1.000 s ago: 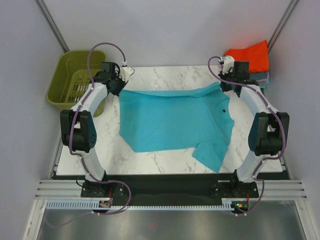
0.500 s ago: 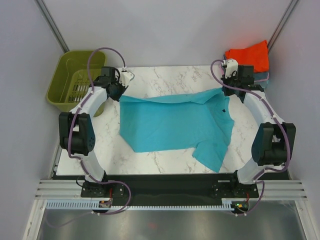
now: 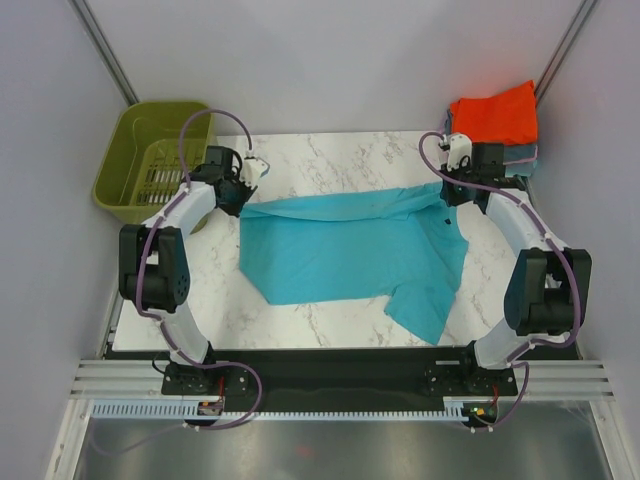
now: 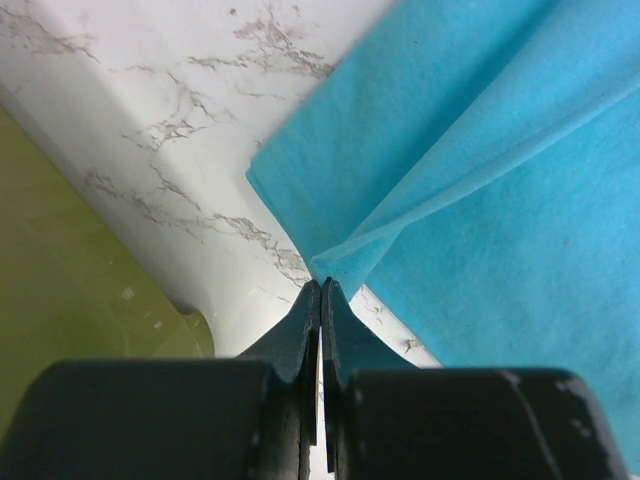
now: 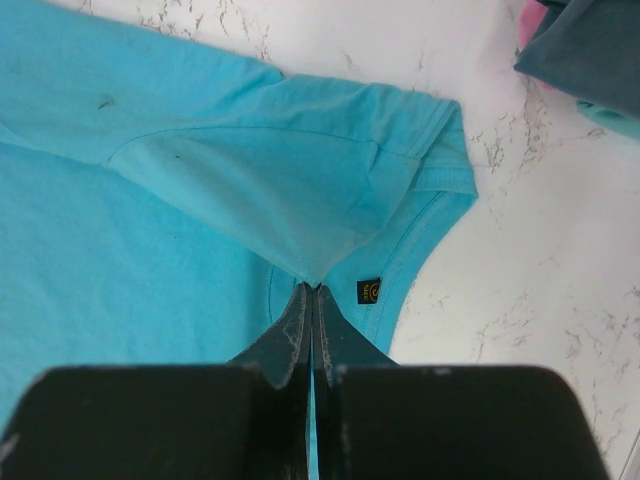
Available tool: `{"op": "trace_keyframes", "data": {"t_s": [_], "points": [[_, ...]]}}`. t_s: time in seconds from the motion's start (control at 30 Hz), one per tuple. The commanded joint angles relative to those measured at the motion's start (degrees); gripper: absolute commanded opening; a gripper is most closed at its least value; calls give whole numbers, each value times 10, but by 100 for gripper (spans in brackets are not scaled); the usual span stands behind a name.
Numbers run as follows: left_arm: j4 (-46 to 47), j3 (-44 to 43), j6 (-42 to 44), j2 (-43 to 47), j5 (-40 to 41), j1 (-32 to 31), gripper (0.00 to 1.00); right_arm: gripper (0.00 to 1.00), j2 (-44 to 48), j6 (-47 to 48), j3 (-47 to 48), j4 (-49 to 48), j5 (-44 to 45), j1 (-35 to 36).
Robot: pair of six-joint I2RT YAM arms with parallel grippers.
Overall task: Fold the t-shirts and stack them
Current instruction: Fold the tshirt
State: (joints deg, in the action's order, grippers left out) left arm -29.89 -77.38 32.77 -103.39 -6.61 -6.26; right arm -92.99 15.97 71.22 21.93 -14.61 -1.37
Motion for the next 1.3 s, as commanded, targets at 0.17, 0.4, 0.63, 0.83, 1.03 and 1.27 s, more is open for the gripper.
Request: {"op": "trace_keyframes", "data": {"t_s": [0.17, 0.4, 0.63, 0.83, 1.03, 1.27], "points": [[9, 36, -18, 51, -8, -2, 2, 0, -18, 21, 15, 0, 2, -1], [-22, 29, -69, 74, 11, -2, 68, 0, -47, 17, 45, 0, -2, -1], [-44, -33, -109, 51, -22, -30, 99, 0, -55, 20, 52, -1, -2, 0], [-53, -51, -138, -7, -55, -87, 99, 0, -83, 22, 59, -11, 12, -1], [-79, -47, -176, -36, -110, -111, 98, 0, -130, 15, 103, -29, 15, -1], [-91, 3, -202, -30, -140, -121, 97, 0, -158, 21, 134, -31, 26, -1]]}}
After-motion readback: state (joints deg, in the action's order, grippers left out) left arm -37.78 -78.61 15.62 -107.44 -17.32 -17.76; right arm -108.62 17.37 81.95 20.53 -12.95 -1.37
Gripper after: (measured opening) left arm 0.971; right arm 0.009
